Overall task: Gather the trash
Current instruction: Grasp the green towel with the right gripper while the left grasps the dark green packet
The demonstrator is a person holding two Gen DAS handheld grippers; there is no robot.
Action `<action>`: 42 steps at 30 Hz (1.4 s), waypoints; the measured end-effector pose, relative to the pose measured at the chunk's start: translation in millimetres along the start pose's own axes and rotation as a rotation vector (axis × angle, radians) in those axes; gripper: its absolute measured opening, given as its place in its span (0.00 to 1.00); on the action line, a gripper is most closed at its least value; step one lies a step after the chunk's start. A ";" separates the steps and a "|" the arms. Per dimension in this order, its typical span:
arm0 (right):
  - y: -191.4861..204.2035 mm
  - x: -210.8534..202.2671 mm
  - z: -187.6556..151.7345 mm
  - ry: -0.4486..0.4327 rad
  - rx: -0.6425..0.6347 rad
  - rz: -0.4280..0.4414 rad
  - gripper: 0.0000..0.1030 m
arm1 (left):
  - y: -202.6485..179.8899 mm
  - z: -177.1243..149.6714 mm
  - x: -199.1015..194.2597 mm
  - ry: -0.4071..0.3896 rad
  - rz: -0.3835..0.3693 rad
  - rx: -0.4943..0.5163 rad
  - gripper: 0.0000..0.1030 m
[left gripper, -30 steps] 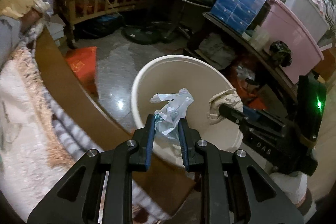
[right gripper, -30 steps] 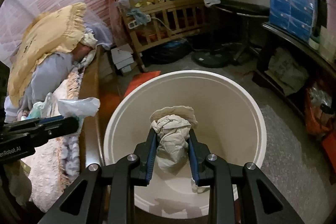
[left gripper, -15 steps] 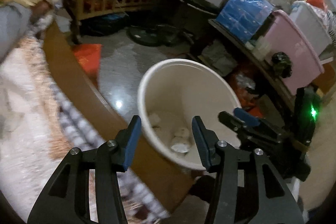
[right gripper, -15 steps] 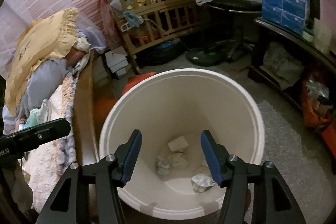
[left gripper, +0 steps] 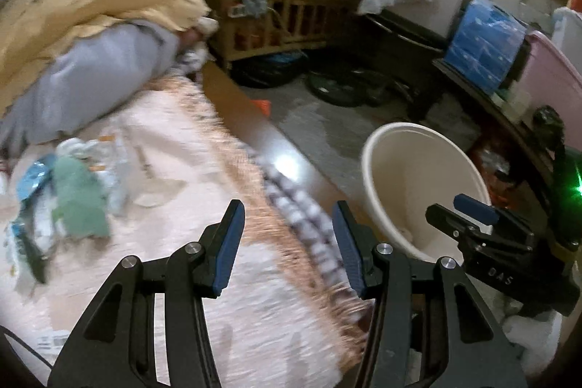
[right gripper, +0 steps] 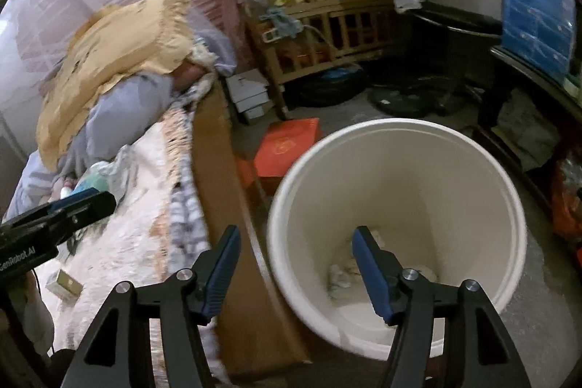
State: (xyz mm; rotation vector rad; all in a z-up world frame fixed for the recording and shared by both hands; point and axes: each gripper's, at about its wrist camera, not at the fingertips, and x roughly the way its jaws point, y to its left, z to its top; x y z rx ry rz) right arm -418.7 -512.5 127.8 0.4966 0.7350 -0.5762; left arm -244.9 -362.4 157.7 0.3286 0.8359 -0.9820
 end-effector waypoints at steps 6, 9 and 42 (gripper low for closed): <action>42.1 5.7 0.2 0.009 -0.052 0.047 0.60 | 33.3 -9.5 -16.3 -0.017 0.070 -0.021 0.47; 64.5 10.2 0.3 0.018 -0.083 0.074 0.61 | 51.4 -13.3 -23.9 -0.024 0.100 -0.045 0.47; 223.0 29.4 -16.8 0.078 -0.308 0.239 0.69 | 212.3 -80.1 -108.3 -0.067 0.316 -0.295 0.47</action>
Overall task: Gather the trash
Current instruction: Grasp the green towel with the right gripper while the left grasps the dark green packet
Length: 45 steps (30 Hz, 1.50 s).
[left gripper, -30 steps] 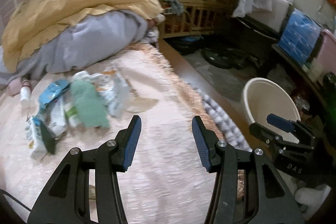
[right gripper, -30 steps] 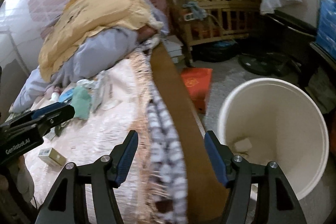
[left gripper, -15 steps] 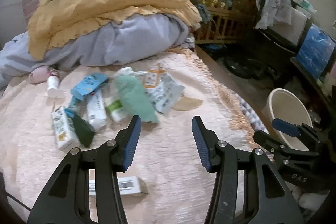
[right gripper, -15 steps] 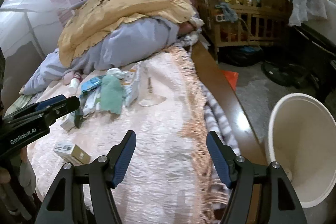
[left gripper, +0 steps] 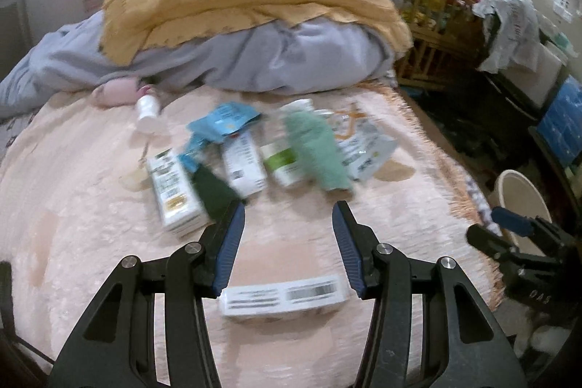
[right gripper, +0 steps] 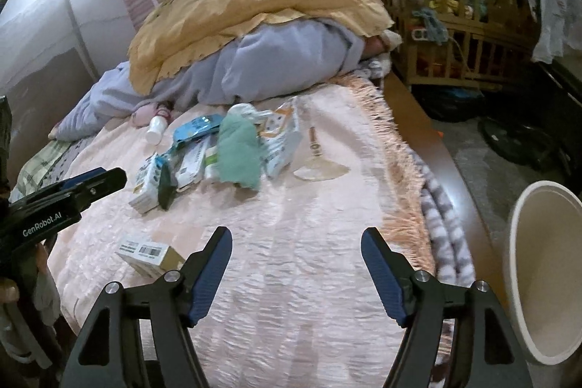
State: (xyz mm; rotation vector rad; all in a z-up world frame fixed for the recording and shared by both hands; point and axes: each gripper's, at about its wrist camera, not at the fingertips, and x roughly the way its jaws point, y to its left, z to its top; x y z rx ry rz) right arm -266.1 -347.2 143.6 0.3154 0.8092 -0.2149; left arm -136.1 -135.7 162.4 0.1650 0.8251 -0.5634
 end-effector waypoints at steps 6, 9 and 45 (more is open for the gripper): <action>17.1 15.8 -1.6 0.037 -0.032 0.031 0.70 | 42.0 -16.0 -0.3 0.027 0.058 -0.049 0.47; 21.7 25.4 -1.2 0.061 -0.035 0.046 0.70 | 61.6 -22.7 1.5 0.043 0.082 -0.077 0.47; 57.7 105.1 38.9 0.131 -0.091 0.145 0.70 | 105.9 5.1 115.8 0.205 0.128 -0.100 0.47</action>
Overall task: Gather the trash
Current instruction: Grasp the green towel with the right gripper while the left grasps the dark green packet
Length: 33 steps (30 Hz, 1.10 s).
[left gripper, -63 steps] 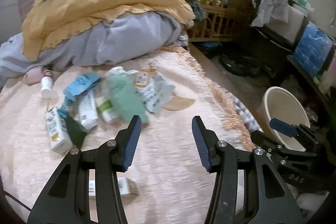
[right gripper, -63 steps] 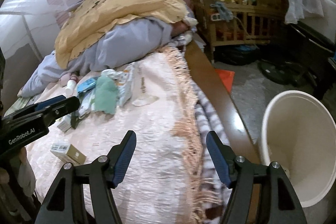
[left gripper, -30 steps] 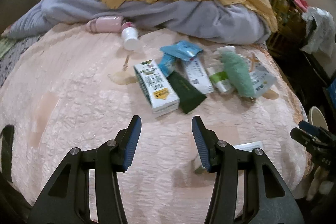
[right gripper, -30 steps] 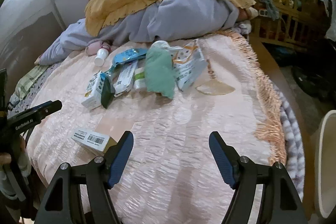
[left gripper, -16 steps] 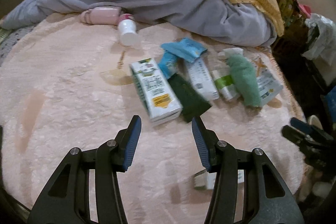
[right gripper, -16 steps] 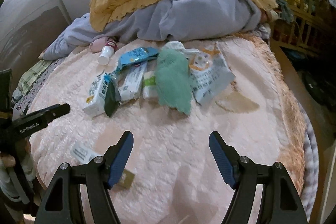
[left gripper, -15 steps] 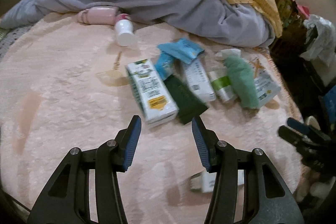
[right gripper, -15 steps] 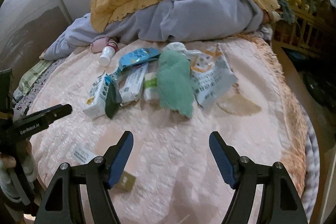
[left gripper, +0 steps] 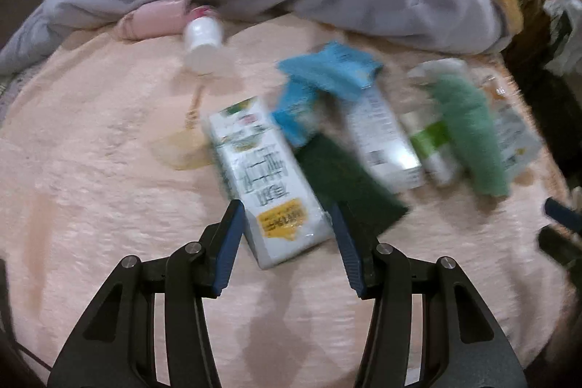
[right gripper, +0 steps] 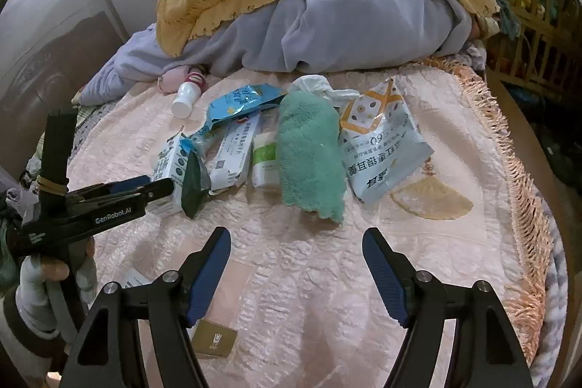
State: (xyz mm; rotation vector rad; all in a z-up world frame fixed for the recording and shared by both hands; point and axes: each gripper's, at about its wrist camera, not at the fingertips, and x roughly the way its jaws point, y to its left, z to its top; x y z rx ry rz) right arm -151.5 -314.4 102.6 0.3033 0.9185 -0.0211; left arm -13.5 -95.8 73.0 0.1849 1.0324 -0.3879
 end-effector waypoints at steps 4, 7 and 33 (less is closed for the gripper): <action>2.4 5.4 0.5 0.003 0.005 0.014 0.70 | 30.4 -3.4 3.0 0.029 0.053 -0.034 0.47; 4.5 6.4 -0.6 0.004 0.006 0.021 0.71 | 40.1 -3.9 0.7 0.027 0.129 -0.017 0.47; 1.8 61.8 60.6 0.010 -0.038 -0.044 0.71 | -2.8 7.3 26.9 0.071 -0.216 -0.127 0.47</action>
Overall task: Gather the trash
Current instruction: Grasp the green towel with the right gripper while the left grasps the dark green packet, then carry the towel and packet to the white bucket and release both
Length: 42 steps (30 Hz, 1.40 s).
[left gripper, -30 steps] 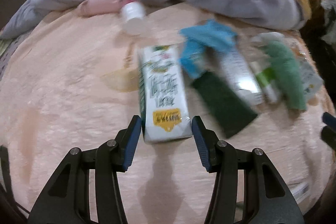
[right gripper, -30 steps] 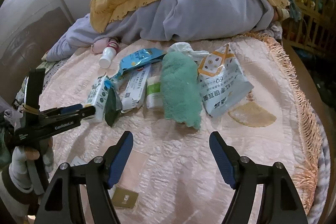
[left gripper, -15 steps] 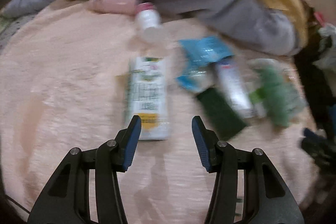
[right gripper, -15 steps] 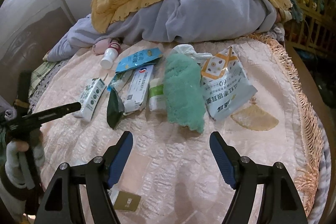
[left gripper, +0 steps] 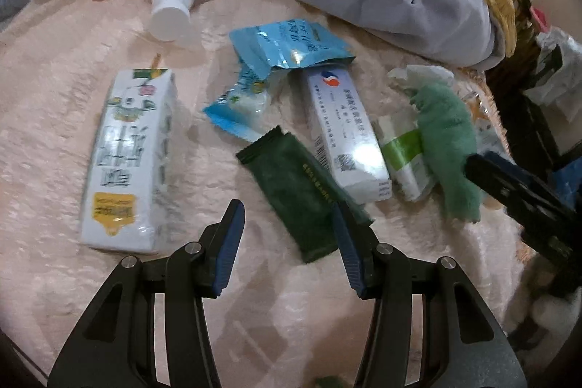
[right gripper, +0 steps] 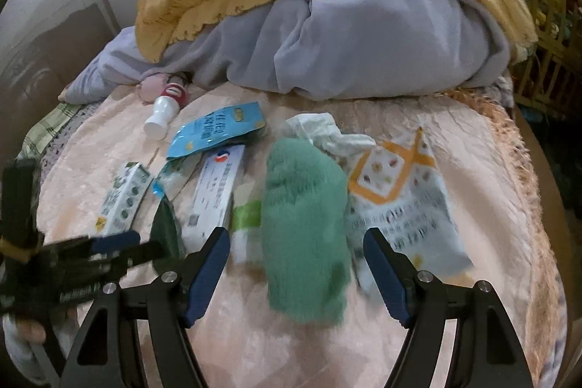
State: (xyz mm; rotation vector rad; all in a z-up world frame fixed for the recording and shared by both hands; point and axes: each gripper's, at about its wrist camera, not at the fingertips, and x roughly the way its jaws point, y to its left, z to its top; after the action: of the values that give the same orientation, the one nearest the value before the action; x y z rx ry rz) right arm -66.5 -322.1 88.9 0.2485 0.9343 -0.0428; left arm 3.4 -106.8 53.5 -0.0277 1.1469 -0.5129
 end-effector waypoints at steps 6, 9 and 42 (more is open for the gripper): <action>-1.7 28.0 6.5 0.023 0.016 0.014 0.44 | -4.7 6.3 15.8 -0.003 -0.038 -0.015 0.44; -2.9 23.2 -1.3 0.023 0.029 0.044 0.39 | -4.4 3.0 16.3 0.014 -0.071 -0.021 0.20; -160.2 -234.3 -164.9 -0.194 0.303 -0.105 0.38 | -274.8 -86.2 -83.7 0.007 -0.370 0.481 0.07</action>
State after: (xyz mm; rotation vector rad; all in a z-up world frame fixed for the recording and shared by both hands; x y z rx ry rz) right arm -359.4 -456.2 151.8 0.4674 0.7449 -0.3020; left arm -200.7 -295.8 165.6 0.1810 1.0036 -1.1090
